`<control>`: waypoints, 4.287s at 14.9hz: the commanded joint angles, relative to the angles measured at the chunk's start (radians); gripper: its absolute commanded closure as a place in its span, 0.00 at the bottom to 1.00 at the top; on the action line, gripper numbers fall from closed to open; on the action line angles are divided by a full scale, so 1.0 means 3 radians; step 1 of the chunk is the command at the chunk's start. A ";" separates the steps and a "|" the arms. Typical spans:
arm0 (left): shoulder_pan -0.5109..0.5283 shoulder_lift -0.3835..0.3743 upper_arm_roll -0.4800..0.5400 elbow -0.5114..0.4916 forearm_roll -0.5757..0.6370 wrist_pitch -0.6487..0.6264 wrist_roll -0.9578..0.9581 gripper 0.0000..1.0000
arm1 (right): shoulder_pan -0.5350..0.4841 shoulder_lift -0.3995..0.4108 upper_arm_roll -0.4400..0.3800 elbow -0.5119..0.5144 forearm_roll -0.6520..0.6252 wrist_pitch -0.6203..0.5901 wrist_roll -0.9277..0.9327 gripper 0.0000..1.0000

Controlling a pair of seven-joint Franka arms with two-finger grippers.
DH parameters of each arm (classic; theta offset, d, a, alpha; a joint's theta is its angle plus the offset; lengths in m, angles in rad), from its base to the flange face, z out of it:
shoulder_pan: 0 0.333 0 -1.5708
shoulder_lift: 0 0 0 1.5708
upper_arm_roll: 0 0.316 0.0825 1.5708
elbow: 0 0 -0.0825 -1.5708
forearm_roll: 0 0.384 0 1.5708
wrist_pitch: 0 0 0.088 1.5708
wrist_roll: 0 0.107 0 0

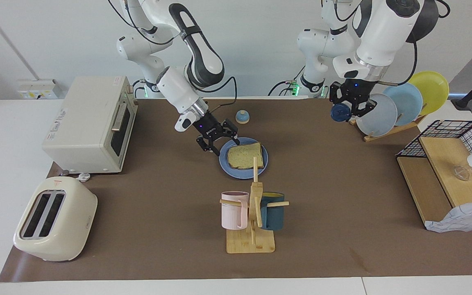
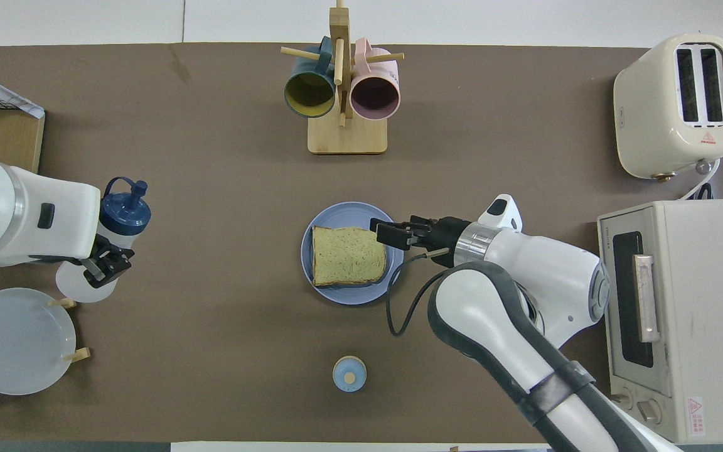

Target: Put bread on plate and add seasoning

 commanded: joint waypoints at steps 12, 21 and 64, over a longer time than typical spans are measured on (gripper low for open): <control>-0.0453 -0.0228 -0.0135 -0.0051 0.0003 -0.0392 0.0231 0.58 | -0.0820 -0.0532 0.0012 0.0817 -0.1559 -0.2075 0.1856 0.00; -0.0474 -0.0269 -0.0288 -0.0097 -0.0099 -0.0439 0.0916 0.60 | -0.0116 -0.0639 0.0099 0.1258 -0.1525 -0.1741 0.3355 0.21; -0.0474 -0.0463 -0.0294 -0.0368 -0.0606 -0.0035 0.0656 0.62 | 0.0632 -0.0670 0.0130 0.1238 -0.2189 -0.1340 0.3792 0.56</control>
